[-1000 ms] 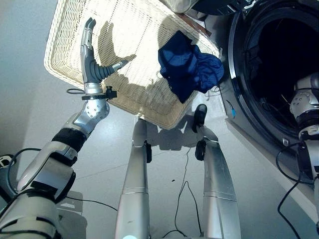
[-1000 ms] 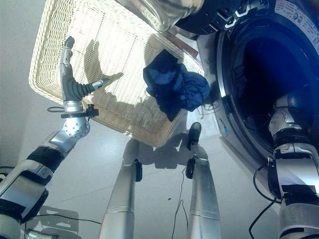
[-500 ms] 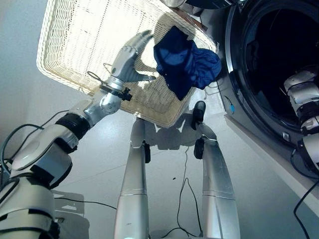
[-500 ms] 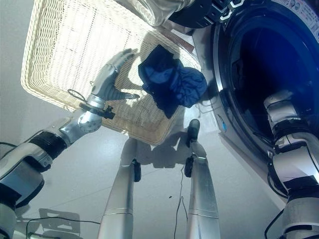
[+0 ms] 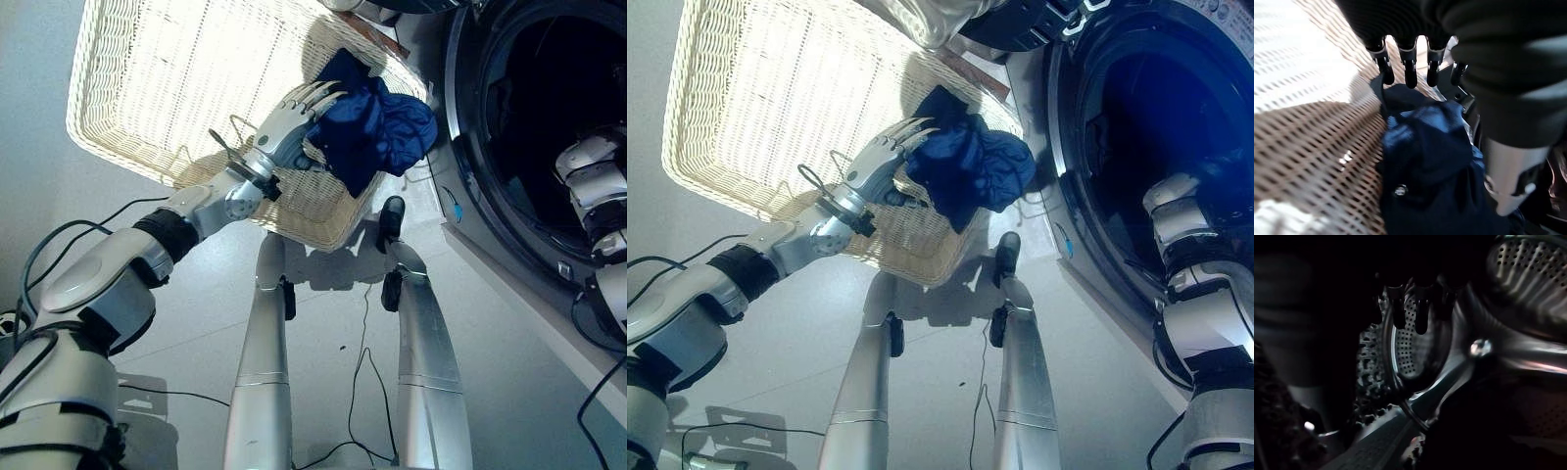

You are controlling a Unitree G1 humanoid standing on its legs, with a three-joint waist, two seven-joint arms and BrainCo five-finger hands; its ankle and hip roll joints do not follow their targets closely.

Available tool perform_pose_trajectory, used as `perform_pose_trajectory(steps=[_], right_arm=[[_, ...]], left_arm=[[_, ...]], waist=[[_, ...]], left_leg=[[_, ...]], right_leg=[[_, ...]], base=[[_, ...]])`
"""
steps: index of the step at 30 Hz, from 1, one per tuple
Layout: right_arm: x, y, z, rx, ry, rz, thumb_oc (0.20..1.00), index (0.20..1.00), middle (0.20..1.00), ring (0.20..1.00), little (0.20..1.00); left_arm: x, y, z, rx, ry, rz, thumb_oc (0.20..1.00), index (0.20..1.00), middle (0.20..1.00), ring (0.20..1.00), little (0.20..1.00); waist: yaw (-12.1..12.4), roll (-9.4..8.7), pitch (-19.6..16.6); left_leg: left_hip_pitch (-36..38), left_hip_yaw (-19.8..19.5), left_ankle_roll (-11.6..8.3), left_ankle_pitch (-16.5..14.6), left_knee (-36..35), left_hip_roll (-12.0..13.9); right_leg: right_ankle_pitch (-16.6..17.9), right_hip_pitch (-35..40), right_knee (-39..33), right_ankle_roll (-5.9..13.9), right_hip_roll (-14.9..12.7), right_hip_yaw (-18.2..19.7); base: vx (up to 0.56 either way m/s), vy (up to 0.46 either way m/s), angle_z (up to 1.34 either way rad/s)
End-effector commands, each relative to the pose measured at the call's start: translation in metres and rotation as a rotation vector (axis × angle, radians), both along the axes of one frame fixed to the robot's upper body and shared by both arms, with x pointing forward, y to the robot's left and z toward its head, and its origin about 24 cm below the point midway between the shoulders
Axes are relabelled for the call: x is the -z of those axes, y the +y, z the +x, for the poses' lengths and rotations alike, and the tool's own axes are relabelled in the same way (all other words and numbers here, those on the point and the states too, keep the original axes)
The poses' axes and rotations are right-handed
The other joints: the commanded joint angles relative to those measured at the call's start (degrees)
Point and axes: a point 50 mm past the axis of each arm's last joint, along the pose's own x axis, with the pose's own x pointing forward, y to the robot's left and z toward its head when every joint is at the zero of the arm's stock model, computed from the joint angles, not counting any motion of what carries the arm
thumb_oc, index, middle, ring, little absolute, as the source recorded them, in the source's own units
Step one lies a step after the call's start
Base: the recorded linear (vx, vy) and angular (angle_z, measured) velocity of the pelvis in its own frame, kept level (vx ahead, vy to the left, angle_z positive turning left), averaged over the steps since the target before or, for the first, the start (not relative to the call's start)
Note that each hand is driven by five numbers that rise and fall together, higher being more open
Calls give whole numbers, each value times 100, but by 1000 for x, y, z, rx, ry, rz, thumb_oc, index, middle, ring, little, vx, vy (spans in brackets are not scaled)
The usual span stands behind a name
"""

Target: Put the clothes into the washing machine.

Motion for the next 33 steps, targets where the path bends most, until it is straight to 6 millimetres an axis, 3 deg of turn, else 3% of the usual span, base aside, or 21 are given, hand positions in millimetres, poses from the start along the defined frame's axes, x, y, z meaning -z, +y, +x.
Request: perform_pose_trajectory(steps=[1,6,10,14,21,28,33], right_arm=[[-2,0,-5,2,-28,-58,1000,1000,1000,1000,1000],[7,26,5,-86,-26,-61,1000,1000,1000,1000,1000],[27,43,8,-194,-10,-45,1000,1000,1000,1000,1000],[60,58,4,-275,1,-7,1000,1000,1000,1000,1000],[93,74,-3,-349,66,-20,1000,1000,1000,1000,1000],[99,85,-3,-331,166,-218,1000,1000,1000,1000,1000],[86,97,-6,-379,154,-411,1000,1000,1000,1000,1000]], left_arm=[[-31,-15,1,11,-130,-91,1000,1000,1000,1000,1000],[-35,-20,2,-10,-172,-173,1000,1000,1000,1000,1000],[-34,-9,-3,15,-242,-431,1000,1000,1000,1000,1000],[-17,10,-10,53,-230,-700,1000,1000,1000,1000,1000],[11,31,-19,43,-182,-957,1000,1000,1000,1000,1000],[13,54,-17,-12,-171,-1037,1000,1000,1000,1000,1000],[8,73,-16,-32,-154,-1114,1000,1000,1000,1000,1000]], waist=[[-151,-103,-120],[-242,-177,-120],[-292,-243,-120],[-285,-282,-120],[-252,-282,-120],[-209,-187,-120],[-177,-122,-120]], left_leg=[[209,498,212,-1307,898,-263],[167,552,191,-1305,894,-248],[166,581,174,-1295,857,-246],[167,593,167,-1284,846,-256],[144,556,201,-1298,876,-294],[182,586,207,-1217,825,-311],[219,593,195,-1159,811,-327]], right_leg=[[911,633,-1394,336,631,-249],[927,574,-1404,335,659,-214],[944,559,-1437,340,687,-187],[928,554,-1416,328,697,-212],[905,510,-1344,313,721,-213],[874,509,-1294,275,698,-220],[849,529,-1273,273,660,-228]], base=[[0,0,0],[2,1,-1],[11,-2,-5],[4,-33,-4],[3,-24,-1],[0,11,0],[-2,8,1]])
